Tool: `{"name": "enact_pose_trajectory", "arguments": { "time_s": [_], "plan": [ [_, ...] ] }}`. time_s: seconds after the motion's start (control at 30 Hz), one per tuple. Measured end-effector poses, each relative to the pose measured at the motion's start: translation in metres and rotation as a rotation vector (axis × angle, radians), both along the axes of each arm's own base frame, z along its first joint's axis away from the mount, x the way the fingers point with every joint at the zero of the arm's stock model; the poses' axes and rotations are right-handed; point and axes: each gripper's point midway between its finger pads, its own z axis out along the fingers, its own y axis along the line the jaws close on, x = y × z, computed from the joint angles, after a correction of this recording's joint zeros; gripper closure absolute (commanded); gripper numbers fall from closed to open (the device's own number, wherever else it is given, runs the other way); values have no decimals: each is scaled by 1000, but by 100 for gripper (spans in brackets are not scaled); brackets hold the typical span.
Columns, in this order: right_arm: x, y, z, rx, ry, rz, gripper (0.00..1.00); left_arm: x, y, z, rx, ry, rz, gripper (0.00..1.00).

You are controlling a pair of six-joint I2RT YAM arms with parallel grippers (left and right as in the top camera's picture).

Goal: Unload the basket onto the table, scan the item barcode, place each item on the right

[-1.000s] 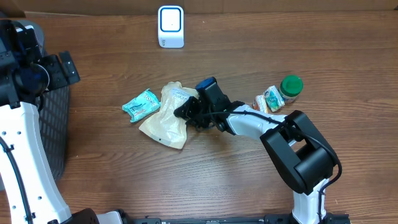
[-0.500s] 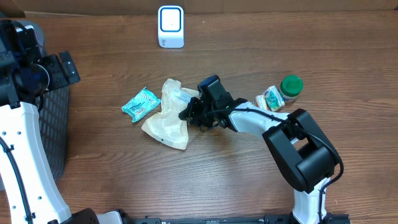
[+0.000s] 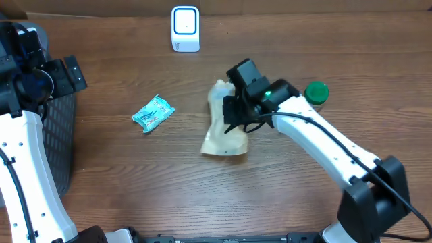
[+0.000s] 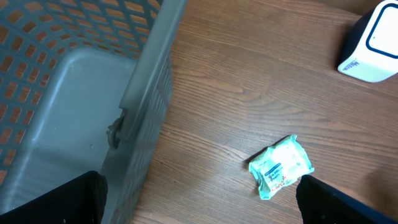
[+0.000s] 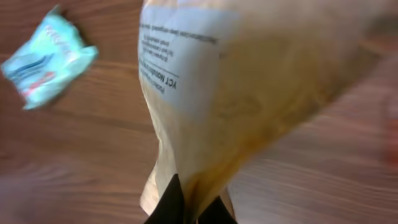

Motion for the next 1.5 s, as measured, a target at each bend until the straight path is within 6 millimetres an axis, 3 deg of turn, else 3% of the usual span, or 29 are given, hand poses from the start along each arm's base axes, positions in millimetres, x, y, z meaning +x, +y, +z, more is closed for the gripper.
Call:
{"name": "enact_pose_trajectory", "arguments": {
  "time_s": [0.23, 0.37, 0.5, 0.63, 0.7, 0.77, 0.87, 0.93, 1.07, 1.27, 1.37, 1.5],
  "plan": [
    [-1, -65, 17, -496, -140, 26, 96, 0, 0, 0, 0, 0, 0, 1],
    [6, -76, 15, -655, -188, 44, 96, 0, 0, 0, 0, 0, 0, 0],
    [11, -78, -12, -769, -153, 94, 96, 0, 0, 0, 0, 0, 0, 0],
    [8, -66, -37, -834, -125, 172, 92, 0, 0, 0, 0, 0, 0, 1],
    [3, -48, -41, -825, -148, 216, 74, 0, 0, 0, 0, 0, 0, 0],
    [-4, -20, -42, -785, -194, 272, 68, 0, 0, 0, 0, 0, 0, 0],
    [-20, 17, -45, -728, -235, 374, 44, 0, 0, 0, 0, 0, 0, 1],
    [-32, 43, -46, -679, -266, 429, 33, 0, 0, 0, 0, 0, 0, 0],
    [-49, 69, -48, -641, -292, 508, 33, 0, 0, 0, 0, 0, 0, 1],
    [-47, 68, -50, -577, -244, 460, 33, 0, 0, 0, 0, 0, 0, 0],
    [-29, 58, -41, -483, -198, 387, 33, 0, 0, 0, 0, 0, 0, 0],
    [6, 27, -14, -319, -148, 249, 33, 0, 0, 0, 0, 0, 0, 0]
  ]
}}
